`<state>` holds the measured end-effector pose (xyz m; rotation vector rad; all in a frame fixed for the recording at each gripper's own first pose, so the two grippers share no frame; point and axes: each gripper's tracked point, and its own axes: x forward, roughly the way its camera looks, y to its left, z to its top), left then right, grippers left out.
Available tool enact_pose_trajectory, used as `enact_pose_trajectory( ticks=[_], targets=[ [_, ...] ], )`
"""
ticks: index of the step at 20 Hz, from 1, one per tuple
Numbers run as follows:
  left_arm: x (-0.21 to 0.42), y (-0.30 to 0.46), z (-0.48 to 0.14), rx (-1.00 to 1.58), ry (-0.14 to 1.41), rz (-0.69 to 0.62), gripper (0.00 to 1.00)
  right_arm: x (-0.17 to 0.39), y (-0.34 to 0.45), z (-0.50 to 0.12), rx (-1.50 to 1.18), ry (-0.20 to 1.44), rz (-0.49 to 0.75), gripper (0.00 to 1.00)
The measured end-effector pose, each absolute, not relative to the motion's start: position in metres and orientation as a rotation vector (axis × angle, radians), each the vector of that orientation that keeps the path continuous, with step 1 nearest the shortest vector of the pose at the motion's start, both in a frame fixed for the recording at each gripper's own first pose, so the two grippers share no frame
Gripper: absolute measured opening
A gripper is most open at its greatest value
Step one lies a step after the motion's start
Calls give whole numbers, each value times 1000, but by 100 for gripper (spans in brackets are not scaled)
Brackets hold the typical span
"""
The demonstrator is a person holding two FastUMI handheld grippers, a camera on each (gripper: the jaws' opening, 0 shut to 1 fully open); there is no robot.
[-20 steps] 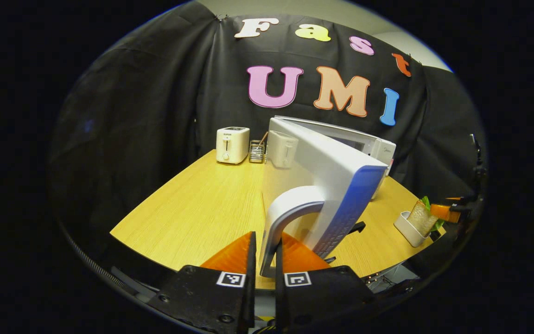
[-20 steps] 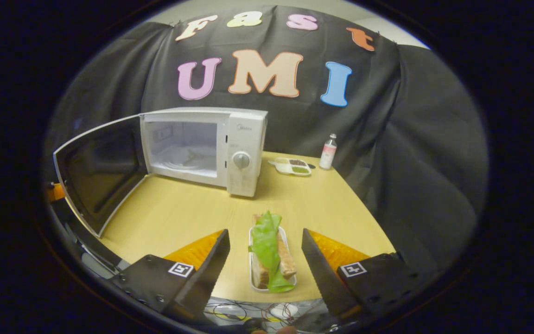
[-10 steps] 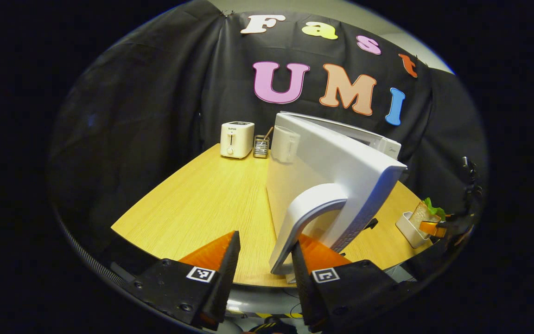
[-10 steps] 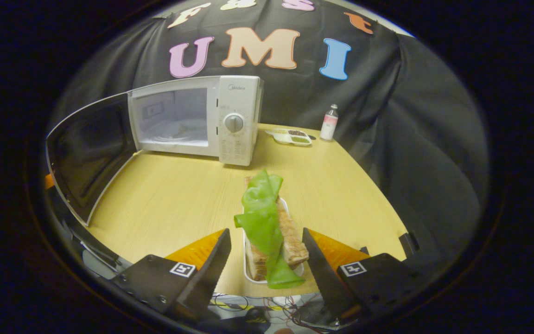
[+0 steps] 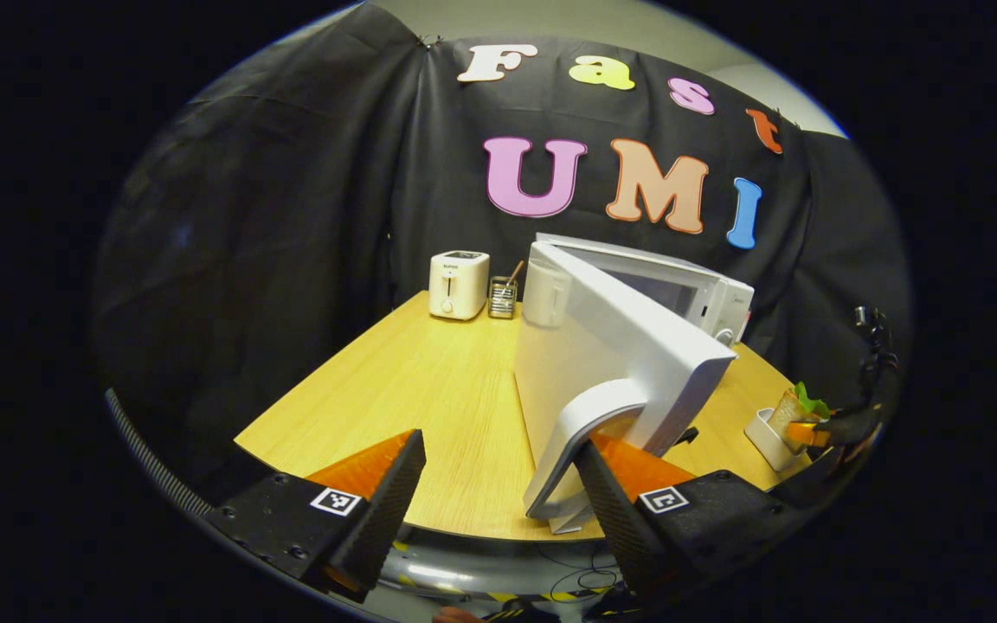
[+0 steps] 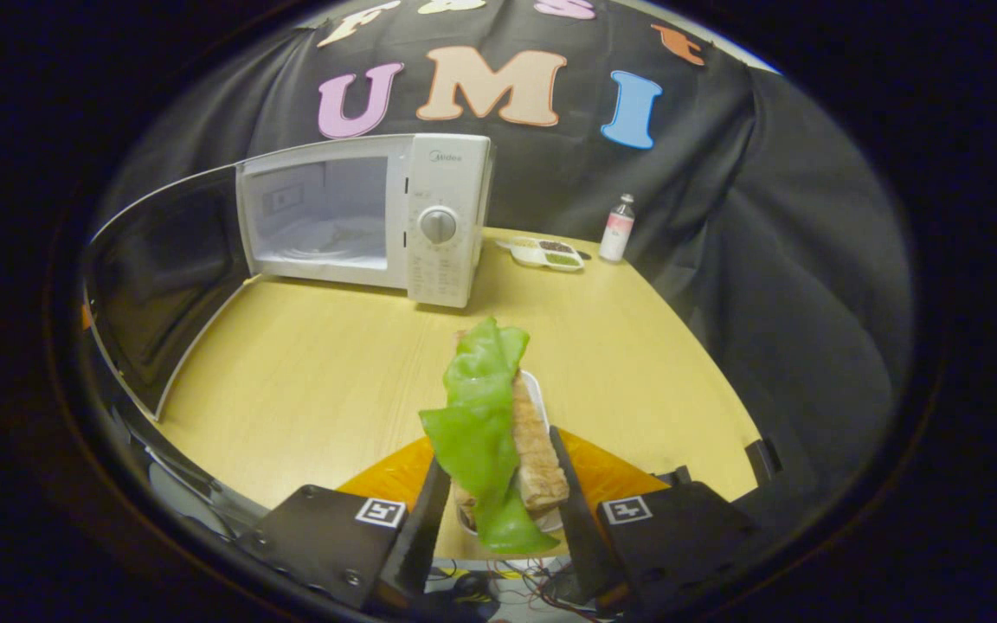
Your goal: Open the microwave oven with the left hand, put the food in, and close the microwave oven.
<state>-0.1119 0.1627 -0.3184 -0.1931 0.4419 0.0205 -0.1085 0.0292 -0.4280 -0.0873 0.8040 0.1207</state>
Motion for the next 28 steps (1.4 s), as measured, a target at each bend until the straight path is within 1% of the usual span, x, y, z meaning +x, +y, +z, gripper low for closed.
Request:
enact_pose_trajectory(
  ticks=[1, 3, 5, 6, 7, 8, 9, 10, 11, 12, 13, 14, 18, 19, 21, 22, 23, 24, 25, 28],
  targets=[
    [-115, 164, -316, -182, 445, 23, 100, -112, 29, -425, -92, 810, 126, 51],
    [-120, 169, -308, -141, 438, 32, 100, -112, 30, -423, -105, 802, 137, 51],
    [-123, 165, -300, -116, 430, 5, 100, -112, 30, -422, -123, 807, 136, 42],
    [-123, 164, -295, -106, 415, -4, 97, -111, 29, -421, -123, 805, 135, 42],
    [-123, 164, -291, -105, 408, -11, 97, -113, 30, -420, -120, 804, 140, 42],
    [-123, 163, -291, -111, 409, -11, 96, -113, 31, -421, -120, 807, 147, 33],
    [-123, 163, -289, -123, 408, -9, 96, -113, 29, -420, -116, 809, 148, 38],
    [-125, 162, -287, -137, 407, -5, 97, -113, 29, -418, -116, 810, 146, 33],
    [-123, 165, -281, -146, 393, 7, 97, -111, 28, -416, -120, 805, 142, 33],
    [-122, 165, -276, -153, 386, 5, 97, -109, 28, -412, -117, 795, 140, 37],
    [-121, 164, -271, -157, 375, -3, 96, -106, 29, -406, -112, 783, 139, 38],
    [-120, 165, -267, -156, 370, -8, 95, -102, 29, -400, -117, 770, 135, 37],
    [-118, 179, -250, -150, 348, -5, 97, -90, 31, -374, -116, 722, 134, 38],
    [-117, 182, -245, -153, 336, 3, 96, -86, 34, -368, -105, 712, 136, 33],
    [-114, 184, -241, -158, 325, 9, 96, -76, 38, -356, -85, 696, 138, 33],
    [-113, 183, -241, -162, 323, 12, 96, -71, 41, -350, -75, 688, 141, 38],
    [-112, 184, -239, -166, 321, 14, 96, -68, 44, -346, -71, 681, 144, 38],
    [-113, 183, -239, -169, 318, 15, 96, -63, 47, -339, -62, 674, 148, 32],
    [-113, 183, -237, -172, 315, 14, 96, -56, 53, -332, -42, 669, 152, 37],
    [-111, 184, -233, -175, 303, 13, 96, -38, 74, -321, 59, 676, 158, 37]
  ],
)
